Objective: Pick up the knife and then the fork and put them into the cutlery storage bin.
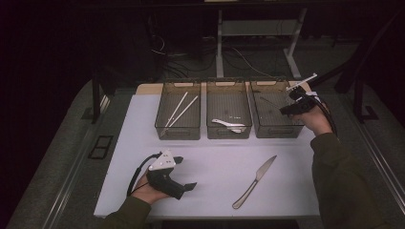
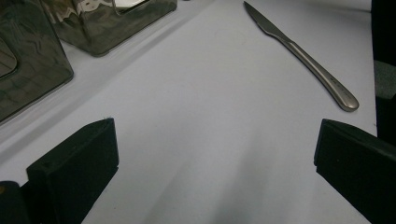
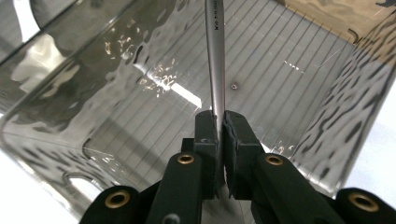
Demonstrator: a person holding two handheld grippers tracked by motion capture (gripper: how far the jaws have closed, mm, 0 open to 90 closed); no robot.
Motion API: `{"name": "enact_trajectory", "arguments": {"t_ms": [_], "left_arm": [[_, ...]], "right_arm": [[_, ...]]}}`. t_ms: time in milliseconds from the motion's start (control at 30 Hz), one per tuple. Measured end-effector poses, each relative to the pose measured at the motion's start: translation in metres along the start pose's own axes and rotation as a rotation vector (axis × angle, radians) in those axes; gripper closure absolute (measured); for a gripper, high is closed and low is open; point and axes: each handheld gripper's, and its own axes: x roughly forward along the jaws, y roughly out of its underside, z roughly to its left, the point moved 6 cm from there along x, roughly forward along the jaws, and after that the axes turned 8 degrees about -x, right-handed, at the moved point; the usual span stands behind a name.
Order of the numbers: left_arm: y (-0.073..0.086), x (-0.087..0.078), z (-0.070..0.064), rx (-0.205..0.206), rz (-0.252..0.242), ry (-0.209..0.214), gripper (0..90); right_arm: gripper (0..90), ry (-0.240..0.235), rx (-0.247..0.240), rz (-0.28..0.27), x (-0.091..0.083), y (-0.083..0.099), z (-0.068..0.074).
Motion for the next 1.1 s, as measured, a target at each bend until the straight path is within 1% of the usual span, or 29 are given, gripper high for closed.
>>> {"name": "enact_trajectory", "arguments": {"t_ms": [100,200,233,267,400,533,633,700,800,900,967,1100], "left_arm": [[0.0,0.0,0.0,-0.004,-0.004,-0.001,0.0],[0.0,0.0,0.0,-0.004,-0.005,0.0,0.0],[0.0,0.0,0.0,-0.004,-0.004,0.001,0.0],[0.0,0.0,0.0,-0.002,0.0,0.0,0.0],[0.0,0.0,0.0,0.0,0.001,0.002,0.0],[0.0,0.0,0.0,-0.004,0.0,-0.001,0.0],[0.0,0.0,0.0,-0.003,0.0,-0.001,0.0],[0.0,0.0,0.0,-0.002,-0.002,-0.001,0.0],[0.0,0.0,0.0,-0.001,-0.001,-0.001,0.0],[0.0,0.0,-0.001,-0.002,-0.002,-0.001,0.0],[0.0,0.0,-0.001,-0.004,-0.003,0.001,0.0],[0.001,0.001,0.0,-0.006,0.005,0.004,0.0]], "right_arm": [[84.0,0.006,-0.009,0.013,0.004,0.0,0.001],[82.5,0.013,-0.002,0.004,0.006,0.0,0.0],[79.0,0.016,0.009,-0.007,0.005,-0.001,0.0],[77.8,0.018,0.017,-0.012,0.005,-0.001,-0.001],[70.4,0.007,0.021,-0.034,0.002,-0.002,0.0],[61.2,-0.015,0.045,-0.089,-0.006,-0.004,0.002],[51.9,-0.024,0.071,-0.145,-0.017,-0.005,0.002],[48.9,-0.031,0.075,-0.174,-0.025,-0.005,0.004],[46.1,-0.055,0.071,-0.222,-0.036,-0.004,0.01],[45.3,-0.095,0.059,-0.256,-0.046,-0.002,0.02],[45.0,-0.123,0.045,-0.27,-0.05,0.001,0.029],[44.9,-0.148,0.015,-0.288,-0.056,0.009,0.045]]}}
